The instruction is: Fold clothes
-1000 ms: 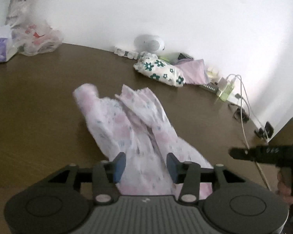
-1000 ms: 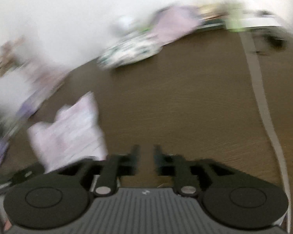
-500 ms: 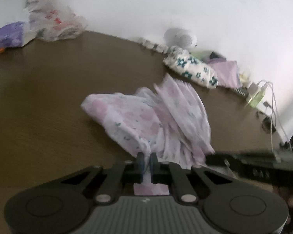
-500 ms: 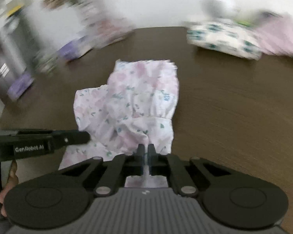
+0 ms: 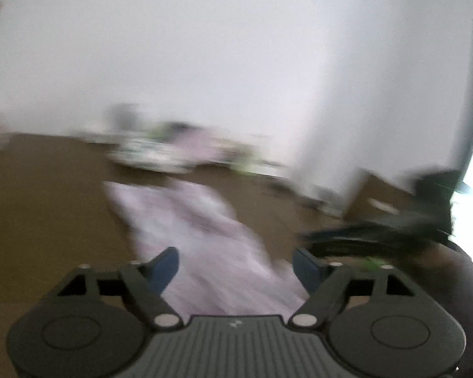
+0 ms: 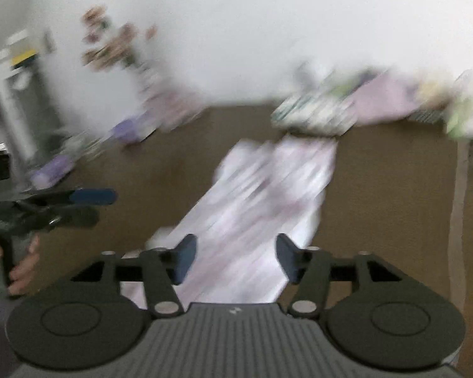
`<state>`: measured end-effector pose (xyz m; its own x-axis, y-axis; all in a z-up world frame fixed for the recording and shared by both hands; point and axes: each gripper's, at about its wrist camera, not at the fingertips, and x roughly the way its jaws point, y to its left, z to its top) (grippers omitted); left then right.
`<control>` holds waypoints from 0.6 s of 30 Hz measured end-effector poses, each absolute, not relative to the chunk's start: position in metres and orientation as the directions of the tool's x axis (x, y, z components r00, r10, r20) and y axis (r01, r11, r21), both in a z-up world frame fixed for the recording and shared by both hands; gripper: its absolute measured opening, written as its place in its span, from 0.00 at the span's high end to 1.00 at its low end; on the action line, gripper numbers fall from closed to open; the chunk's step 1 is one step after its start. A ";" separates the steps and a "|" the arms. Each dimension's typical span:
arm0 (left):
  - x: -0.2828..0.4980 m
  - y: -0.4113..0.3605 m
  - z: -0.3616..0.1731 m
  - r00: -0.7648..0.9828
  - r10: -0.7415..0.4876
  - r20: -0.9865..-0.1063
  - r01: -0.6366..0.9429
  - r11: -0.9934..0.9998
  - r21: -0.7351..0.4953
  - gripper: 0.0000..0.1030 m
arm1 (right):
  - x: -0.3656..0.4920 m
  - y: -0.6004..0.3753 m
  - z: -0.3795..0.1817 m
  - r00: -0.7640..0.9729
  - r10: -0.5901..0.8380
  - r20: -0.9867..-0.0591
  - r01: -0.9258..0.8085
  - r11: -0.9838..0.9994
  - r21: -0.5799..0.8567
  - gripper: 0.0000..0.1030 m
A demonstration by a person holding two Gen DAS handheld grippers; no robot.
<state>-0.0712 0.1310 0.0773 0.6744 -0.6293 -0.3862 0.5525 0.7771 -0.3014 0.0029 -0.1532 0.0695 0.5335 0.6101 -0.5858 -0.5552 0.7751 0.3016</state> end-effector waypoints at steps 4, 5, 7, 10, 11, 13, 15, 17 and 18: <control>-0.105 0.110 0.052 0.629 -0.645 -0.434 0.602 0.757 -0.253 0.19 | -0.002 -0.128 0.036 0.474 0.616 -0.629 -0.546 0.766 0.339 0.83; -0.104 0.109 0.046 0.645 -0.617 -0.451 0.564 0.782 -0.263 0.19 | -0.006 -0.126 0.034 0.477 0.606 -0.637 -0.540 0.774 0.331 0.87; -0.104 0.110 0.037 0.665 -0.573 -0.479 0.498 0.818 -0.287 0.19 | -0.014 -0.123 0.031 0.486 0.586 -0.648 -0.528 0.788 0.316 0.93; -0.107 0.114 0.029 0.662 -0.576 -0.480 0.479 0.818 -0.320 0.20 | -0.039 -0.144 0.035 0.508 0.569 -0.646 -0.505 0.805 0.311 0.92; -0.107 0.115 0.027 0.655 -0.585 -0.479 0.486 0.811 -0.325 0.20 | -0.047 -0.151 0.034 0.497 0.564 -0.659 -0.503 0.806 0.310 0.88; -0.102 0.113 0.023 0.634 -0.599 -0.488 0.502 0.800 -0.330 0.20 | -0.061 -0.160 0.029 0.467 0.554 -0.690 -0.504 0.807 0.307 0.72; -0.097 0.108 0.020 0.622 -0.598 -0.506 0.513 0.799 -0.314 0.24 | -0.072 -0.166 0.031 0.477 0.546 -0.689 -0.500 0.813 0.298 0.57; -0.094 0.106 0.021 0.623 -0.597 -0.505 0.518 0.799 -0.305 0.38 | -0.076 -0.172 0.038 0.524 0.542 -0.657 -0.482 0.825 0.296 0.54; -0.094 0.106 0.023 0.629 -0.598 -0.498 0.516 0.799 -0.308 0.39 | -0.074 -0.175 0.044 0.557 0.533 -0.637 -0.466 0.835 0.293 0.54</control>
<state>-0.0936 0.1061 0.0231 0.6285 -0.5975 -0.4979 0.5160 0.7993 -0.3078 -0.0736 -0.1750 0.0435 0.5566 0.5334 -0.6370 -0.4656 0.8352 0.2926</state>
